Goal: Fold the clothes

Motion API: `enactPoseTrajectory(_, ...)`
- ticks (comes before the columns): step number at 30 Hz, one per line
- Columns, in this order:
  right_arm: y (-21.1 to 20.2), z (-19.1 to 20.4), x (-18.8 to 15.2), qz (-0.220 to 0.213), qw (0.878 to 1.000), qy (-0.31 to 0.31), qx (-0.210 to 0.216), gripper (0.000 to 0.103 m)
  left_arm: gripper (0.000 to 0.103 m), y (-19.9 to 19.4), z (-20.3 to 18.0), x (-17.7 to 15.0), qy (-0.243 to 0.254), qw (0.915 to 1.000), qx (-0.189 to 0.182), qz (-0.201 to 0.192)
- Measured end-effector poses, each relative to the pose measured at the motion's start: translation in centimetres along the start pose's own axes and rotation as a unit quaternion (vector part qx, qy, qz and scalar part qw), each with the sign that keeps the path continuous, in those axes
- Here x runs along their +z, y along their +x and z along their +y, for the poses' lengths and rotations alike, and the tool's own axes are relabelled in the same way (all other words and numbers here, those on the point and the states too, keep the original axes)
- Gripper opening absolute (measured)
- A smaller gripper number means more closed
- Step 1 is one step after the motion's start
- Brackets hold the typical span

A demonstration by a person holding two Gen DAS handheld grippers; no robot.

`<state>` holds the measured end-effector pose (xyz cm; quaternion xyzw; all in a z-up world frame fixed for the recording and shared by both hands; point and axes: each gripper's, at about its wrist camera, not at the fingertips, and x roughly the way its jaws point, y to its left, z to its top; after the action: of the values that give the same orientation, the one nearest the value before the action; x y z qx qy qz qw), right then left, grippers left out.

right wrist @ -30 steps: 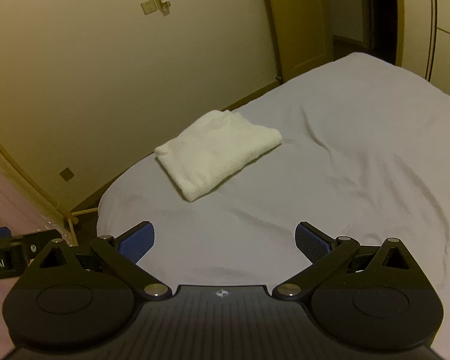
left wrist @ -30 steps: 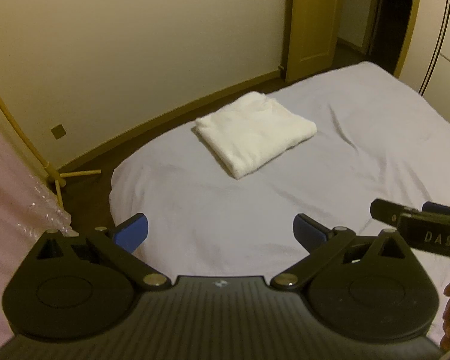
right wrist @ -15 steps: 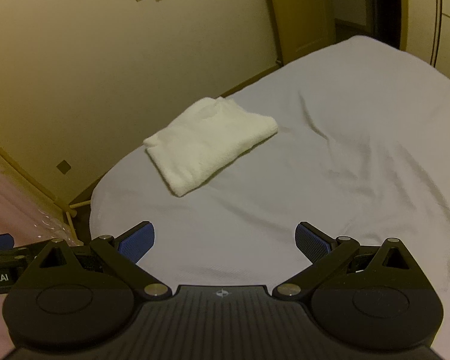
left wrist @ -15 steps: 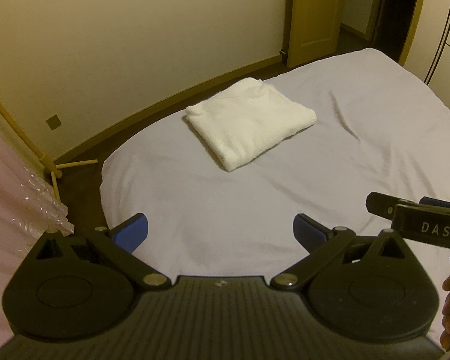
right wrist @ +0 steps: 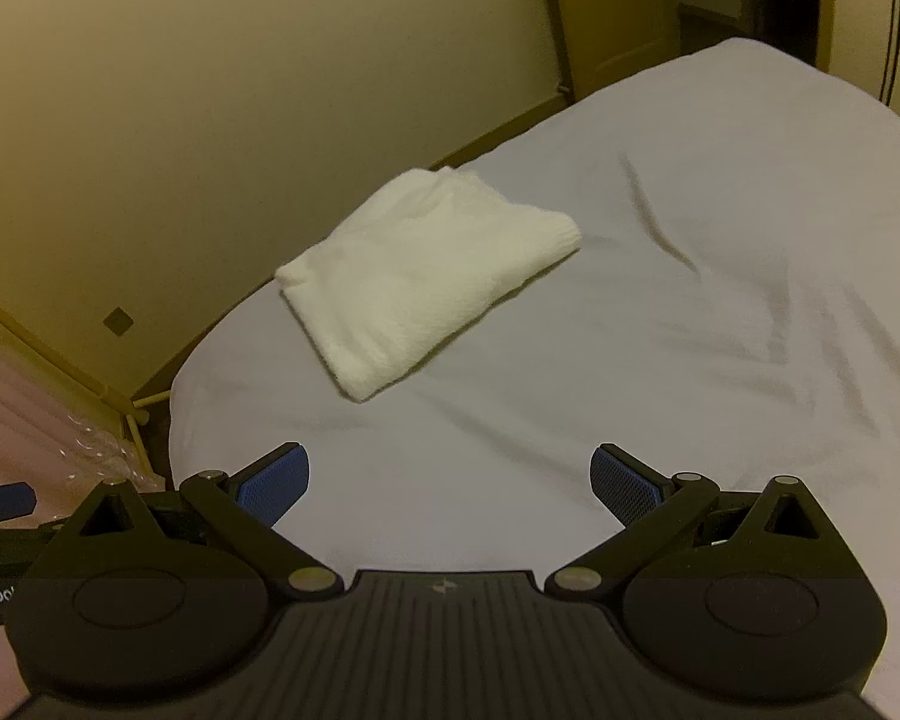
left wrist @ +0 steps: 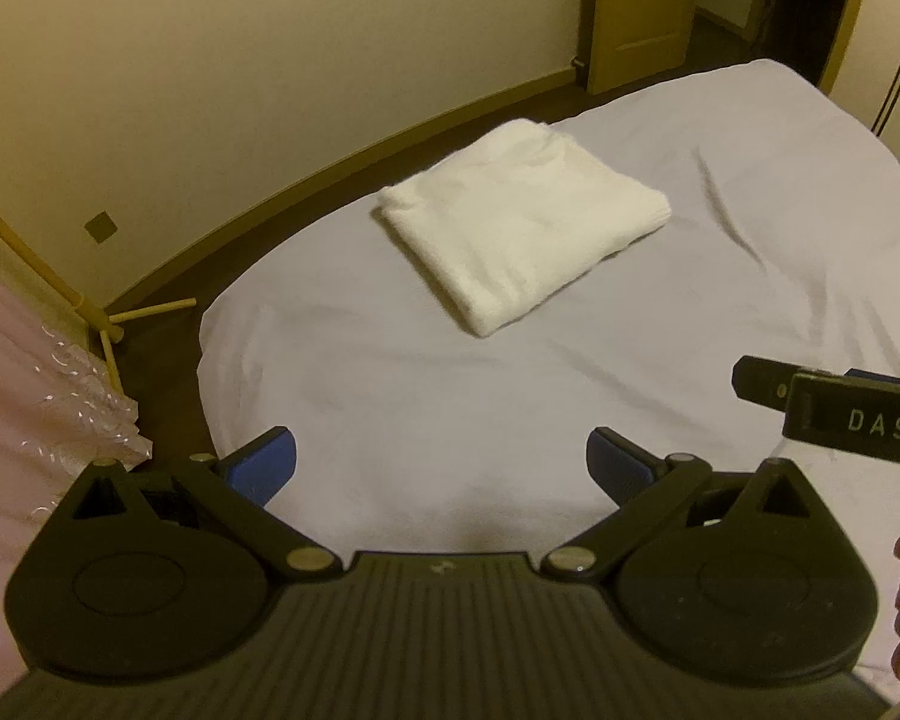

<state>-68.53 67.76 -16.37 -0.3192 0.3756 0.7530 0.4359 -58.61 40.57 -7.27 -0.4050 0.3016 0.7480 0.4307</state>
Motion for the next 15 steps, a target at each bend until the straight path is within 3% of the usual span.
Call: enactPoseTrajectory(15, 3.8, 2.5, 3.1, 0.006, 1.0, -0.013, -0.007, 0.103, 0.102, 4.2, 2.1, 3.5, 0.001, 0.9998, 0.009, 0.016)
